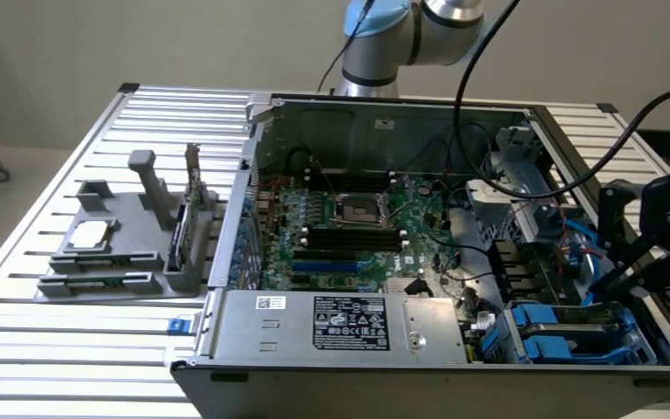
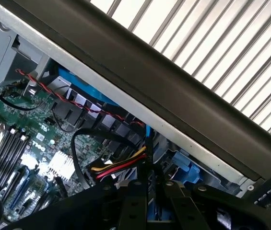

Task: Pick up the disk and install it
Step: 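Insert the first disk wire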

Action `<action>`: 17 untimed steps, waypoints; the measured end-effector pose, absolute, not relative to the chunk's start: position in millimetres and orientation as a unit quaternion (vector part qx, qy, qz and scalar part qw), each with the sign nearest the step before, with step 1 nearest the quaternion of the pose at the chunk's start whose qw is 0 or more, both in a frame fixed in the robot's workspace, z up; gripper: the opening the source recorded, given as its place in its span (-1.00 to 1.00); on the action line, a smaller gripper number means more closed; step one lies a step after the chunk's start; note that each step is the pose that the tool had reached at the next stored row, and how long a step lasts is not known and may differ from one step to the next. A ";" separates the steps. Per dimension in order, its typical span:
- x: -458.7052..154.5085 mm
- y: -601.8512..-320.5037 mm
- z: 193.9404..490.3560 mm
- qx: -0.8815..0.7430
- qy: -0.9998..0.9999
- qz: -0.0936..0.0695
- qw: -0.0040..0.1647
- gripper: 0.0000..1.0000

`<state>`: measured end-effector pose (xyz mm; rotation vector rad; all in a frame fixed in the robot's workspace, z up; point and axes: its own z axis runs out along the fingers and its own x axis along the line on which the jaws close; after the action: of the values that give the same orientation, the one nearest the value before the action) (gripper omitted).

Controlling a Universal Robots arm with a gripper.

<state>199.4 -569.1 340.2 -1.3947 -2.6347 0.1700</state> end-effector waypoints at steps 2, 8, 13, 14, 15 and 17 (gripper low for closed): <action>199.3 -569.2 340.3 -0.466 -0.880 0.057 0.079 -0.67; 194.7 -569.8 342.1 -0.468 -0.878 0.056 0.082 -0.67; 190.8 -570.5 346.2 -0.473 -0.876 0.052 0.085 -0.67; 190.6 -570.5 346.6 -0.475 -0.874 0.052 0.085 -0.67; 190.4 -570.5 346.7 -0.478 -0.873 0.051 0.085 -0.67; 190.0 -570.4 346.8 -0.484 -0.869 0.051 0.086 -0.67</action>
<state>190.0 -570.4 346.8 -1.4439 -2.5910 0.1509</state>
